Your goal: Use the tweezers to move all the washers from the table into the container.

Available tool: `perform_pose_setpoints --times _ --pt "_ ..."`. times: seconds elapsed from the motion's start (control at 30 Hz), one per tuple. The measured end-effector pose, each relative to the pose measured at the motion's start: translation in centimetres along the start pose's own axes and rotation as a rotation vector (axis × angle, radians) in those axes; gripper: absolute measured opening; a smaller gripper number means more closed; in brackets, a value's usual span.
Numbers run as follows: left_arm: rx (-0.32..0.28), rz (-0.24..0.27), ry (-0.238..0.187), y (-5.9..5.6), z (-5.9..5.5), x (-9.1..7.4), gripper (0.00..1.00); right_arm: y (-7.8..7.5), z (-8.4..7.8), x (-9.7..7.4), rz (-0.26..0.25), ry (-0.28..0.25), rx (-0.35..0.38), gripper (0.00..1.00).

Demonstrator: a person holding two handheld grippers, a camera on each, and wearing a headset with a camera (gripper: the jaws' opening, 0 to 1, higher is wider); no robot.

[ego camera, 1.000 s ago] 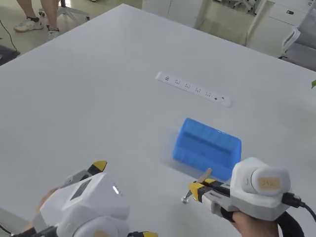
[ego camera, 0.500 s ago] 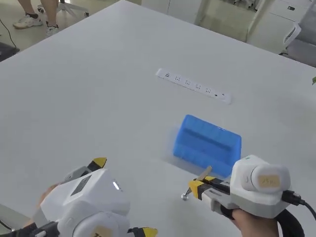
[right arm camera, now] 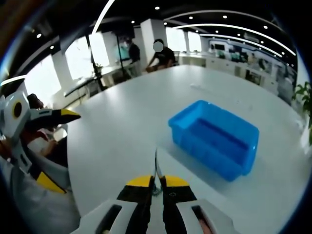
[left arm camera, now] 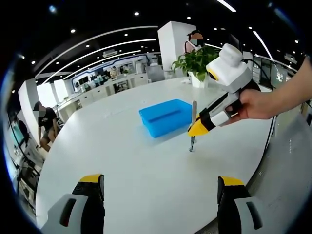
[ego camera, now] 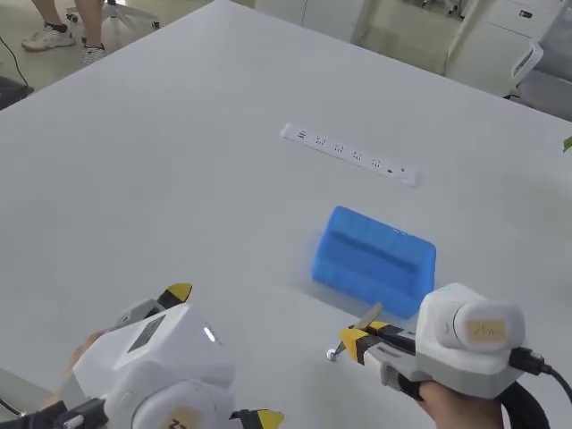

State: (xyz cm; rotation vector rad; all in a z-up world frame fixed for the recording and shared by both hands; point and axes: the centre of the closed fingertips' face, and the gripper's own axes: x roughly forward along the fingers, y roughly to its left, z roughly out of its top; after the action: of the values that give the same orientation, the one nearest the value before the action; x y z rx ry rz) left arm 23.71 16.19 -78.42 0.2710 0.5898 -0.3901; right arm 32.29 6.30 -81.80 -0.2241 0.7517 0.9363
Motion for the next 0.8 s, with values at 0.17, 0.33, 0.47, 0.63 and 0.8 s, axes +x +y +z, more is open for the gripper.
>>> perform_pose_setpoints --times 0.17,0.33,0.47,0.63,0.8 --pt "0.004 -0.002 0.002 -0.05 -0.04 0.01 0.99 0.12 -0.01 -0.05 -0.003 -0.001 -0.009 0.04" --pt "0.006 -0.006 0.005 -0.12 -0.13 0.02 0.99 0.27 -0.09 0.07 -0.003 -0.013 0.003 0.04" --pt "0.008 -0.007 0.007 -0.16 -0.16 0.01 0.99 0.34 -0.08 0.04 -0.006 -0.007 -0.025 0.03" --pt "0.009 -0.008 0.009 -0.2 -0.2 0.02 0.99 0.05 -0.15 0.04 -0.007 0.003 -0.04 0.02" --pt "0.009 -0.007 0.008 -0.2 -0.19 -0.02 0.99 0.3 -0.04 -0.04 0.002 0.007 -0.038 0.02"
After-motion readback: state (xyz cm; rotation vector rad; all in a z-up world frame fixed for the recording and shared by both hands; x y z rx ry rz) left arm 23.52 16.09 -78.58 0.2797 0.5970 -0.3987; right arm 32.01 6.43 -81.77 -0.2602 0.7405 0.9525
